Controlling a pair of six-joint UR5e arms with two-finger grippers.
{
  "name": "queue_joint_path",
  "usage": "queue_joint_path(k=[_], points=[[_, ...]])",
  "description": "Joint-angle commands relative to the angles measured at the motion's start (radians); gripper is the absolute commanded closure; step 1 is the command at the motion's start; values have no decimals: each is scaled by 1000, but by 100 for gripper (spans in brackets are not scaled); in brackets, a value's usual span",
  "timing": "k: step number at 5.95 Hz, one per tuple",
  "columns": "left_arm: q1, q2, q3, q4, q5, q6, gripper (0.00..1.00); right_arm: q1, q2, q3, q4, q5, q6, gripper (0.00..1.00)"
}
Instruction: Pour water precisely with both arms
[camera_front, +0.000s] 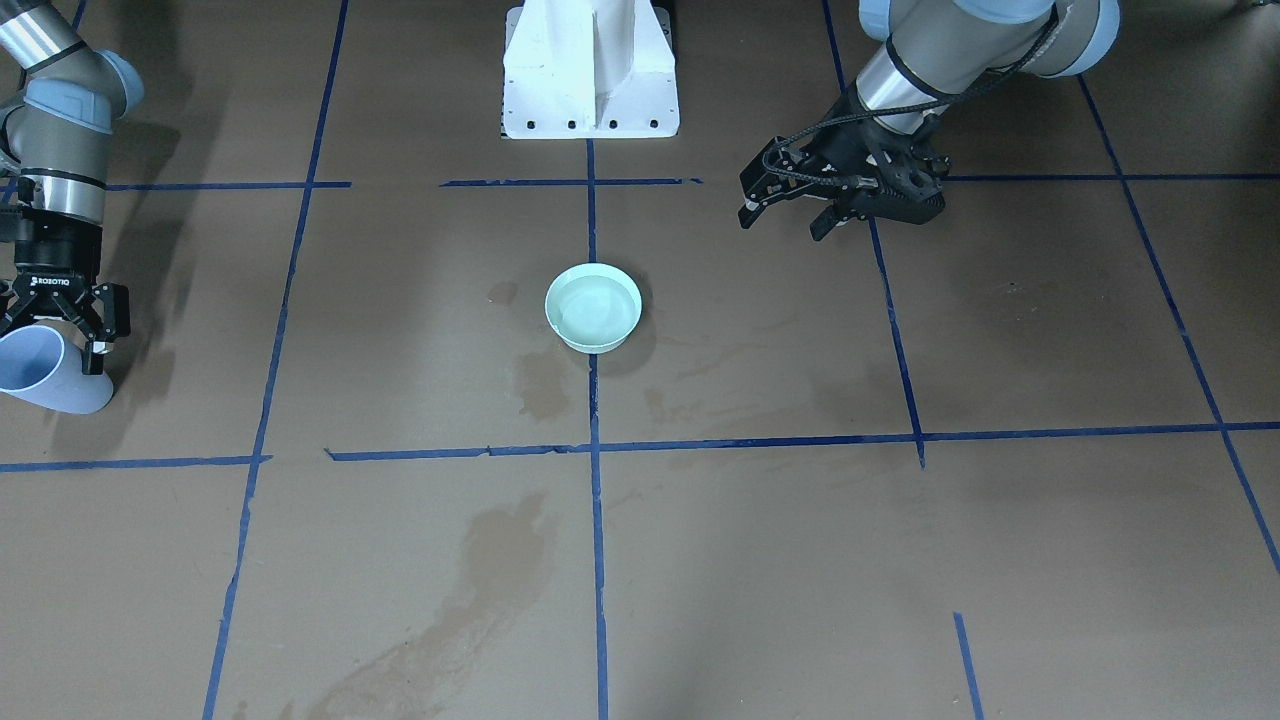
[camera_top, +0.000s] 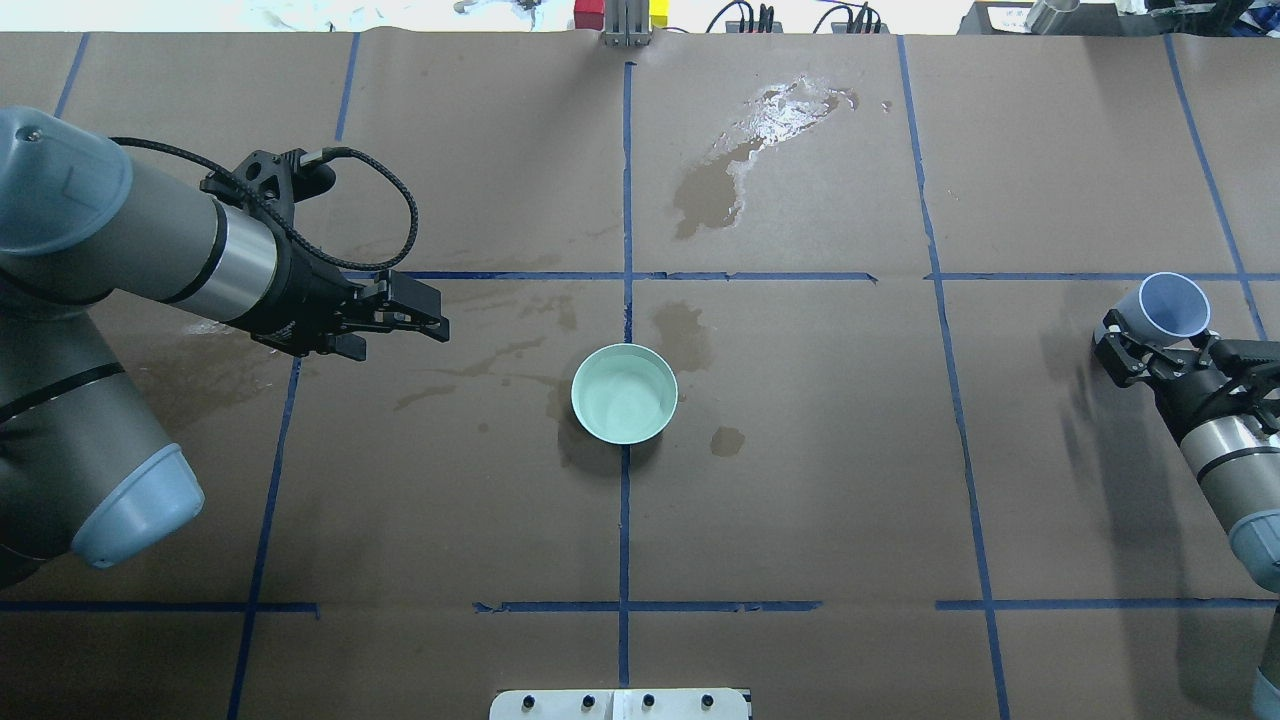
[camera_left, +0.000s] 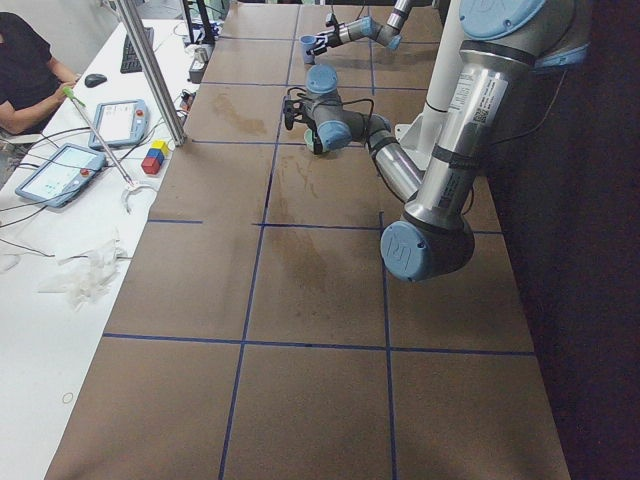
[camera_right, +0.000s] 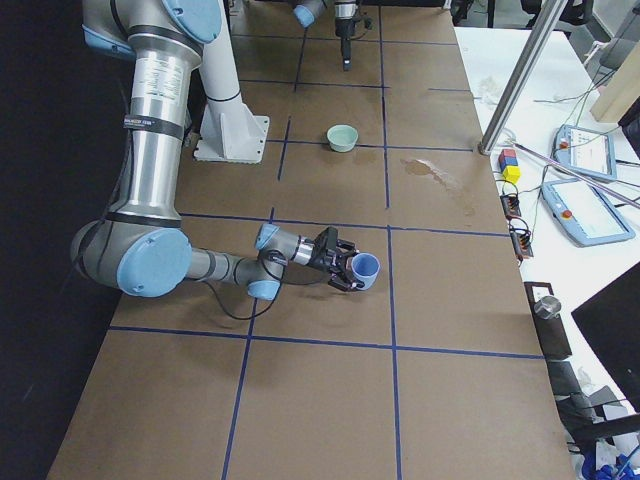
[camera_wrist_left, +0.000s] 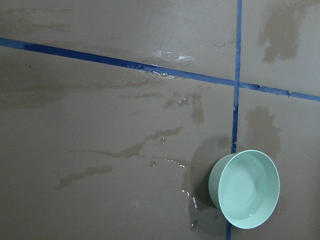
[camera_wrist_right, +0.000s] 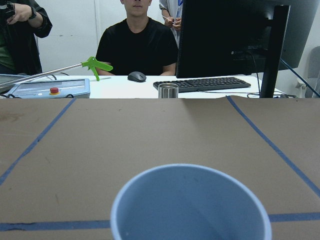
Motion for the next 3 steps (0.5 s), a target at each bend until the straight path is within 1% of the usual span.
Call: queue_joint_path(k=[1,3], points=[[0,2,-1,1,0,0,0,10,7,0,0,0,-13,1],[0,2,-1,1,0,0,0,13,11,0,-2,0,-13,1]])
